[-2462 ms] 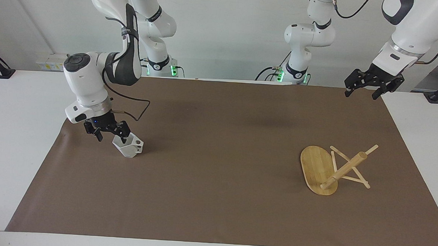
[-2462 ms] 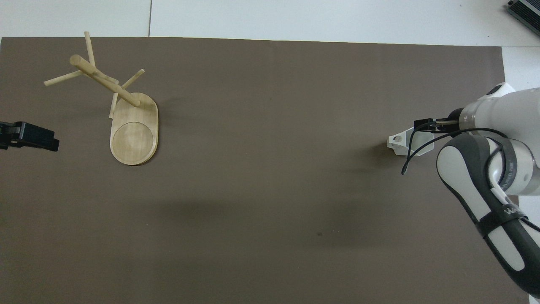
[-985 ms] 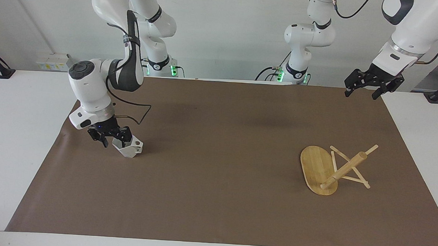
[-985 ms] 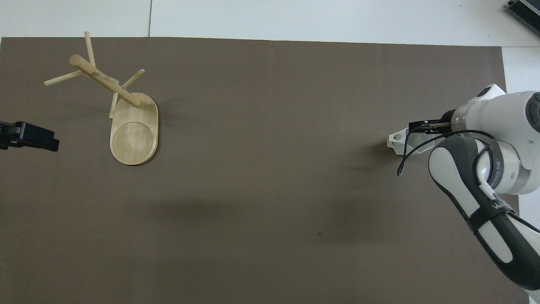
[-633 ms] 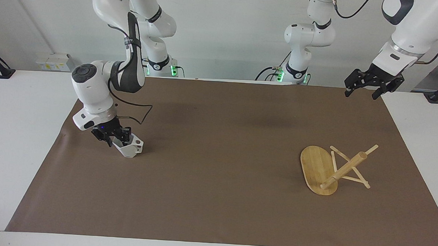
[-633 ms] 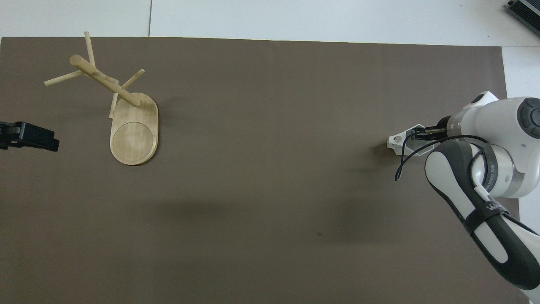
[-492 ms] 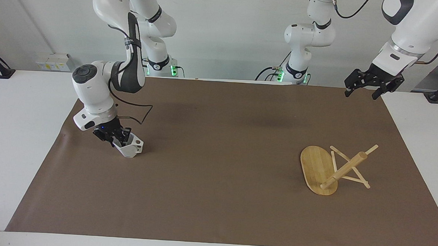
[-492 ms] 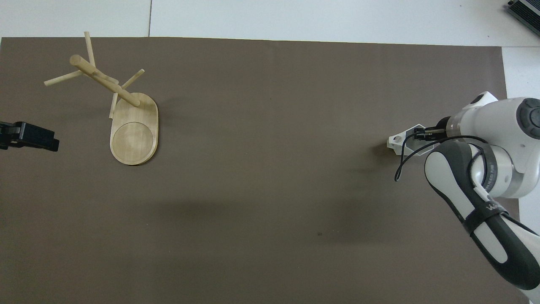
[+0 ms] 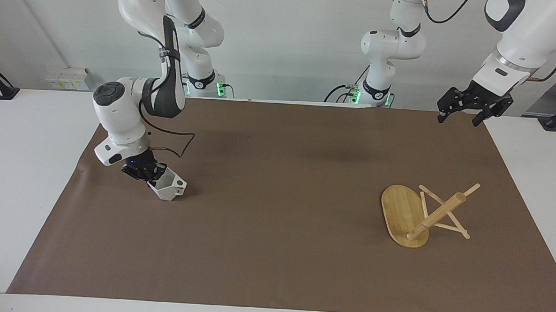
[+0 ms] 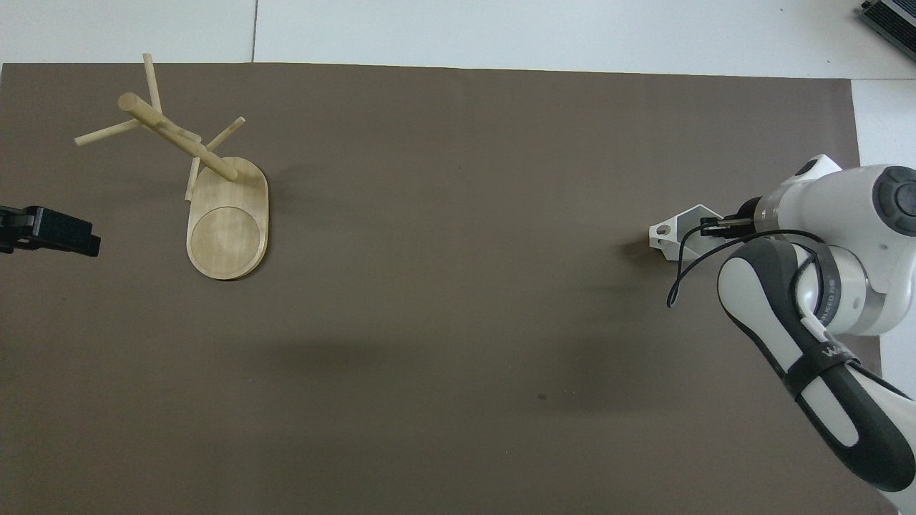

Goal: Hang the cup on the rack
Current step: 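Close the right gripper on the white cup's rim, then lift the white cup and carry it toward the left gripper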

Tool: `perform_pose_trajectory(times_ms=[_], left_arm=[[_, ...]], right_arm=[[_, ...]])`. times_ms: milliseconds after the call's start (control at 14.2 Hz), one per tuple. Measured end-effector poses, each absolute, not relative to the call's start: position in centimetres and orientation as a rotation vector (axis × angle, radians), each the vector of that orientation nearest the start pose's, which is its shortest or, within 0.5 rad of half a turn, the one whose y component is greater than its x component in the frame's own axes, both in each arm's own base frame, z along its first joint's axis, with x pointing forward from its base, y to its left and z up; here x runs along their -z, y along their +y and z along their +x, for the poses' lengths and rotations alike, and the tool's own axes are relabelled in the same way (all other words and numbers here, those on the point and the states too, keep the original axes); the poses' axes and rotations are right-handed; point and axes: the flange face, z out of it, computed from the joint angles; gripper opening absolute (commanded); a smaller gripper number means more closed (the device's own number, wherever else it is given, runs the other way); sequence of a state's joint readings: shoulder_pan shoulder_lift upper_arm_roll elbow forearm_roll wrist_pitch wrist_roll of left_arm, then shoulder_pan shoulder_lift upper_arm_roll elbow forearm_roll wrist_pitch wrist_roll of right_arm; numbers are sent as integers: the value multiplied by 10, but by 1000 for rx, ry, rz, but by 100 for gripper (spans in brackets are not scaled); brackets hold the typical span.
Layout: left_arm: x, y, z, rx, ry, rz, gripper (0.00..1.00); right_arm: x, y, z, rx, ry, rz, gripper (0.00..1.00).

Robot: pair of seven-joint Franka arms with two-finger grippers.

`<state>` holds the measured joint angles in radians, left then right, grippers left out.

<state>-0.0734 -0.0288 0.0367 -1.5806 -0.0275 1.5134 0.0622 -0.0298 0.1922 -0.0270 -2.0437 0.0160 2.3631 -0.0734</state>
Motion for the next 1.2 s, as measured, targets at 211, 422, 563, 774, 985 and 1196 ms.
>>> perform_pose_trajectory(times_ms=[211,422,563,774,985,1196], left_arm=[[-631,-23,539,-60,159,-3166,100],[-631,-23,539,-60,158,-3166,100],[-631,-23,539,-60,158,-3166,100],[-631,-23,539,-60,158,-3166,100],[-631,-23,539,-60,158,-3166,100],[-631,-23,539,-60,158,-3166,100]], right_arm=[[-361,-32,595,201,-14,-3136,0],[-370,-22,599,199,-40,-3131,0],[-390,-6,604,159,-66,-3111,0],[-435,13,611,162,5,-2984,0],[-471,48,612,226,18,-2846,0],[-490,100,609,222,45,-2646,0]])
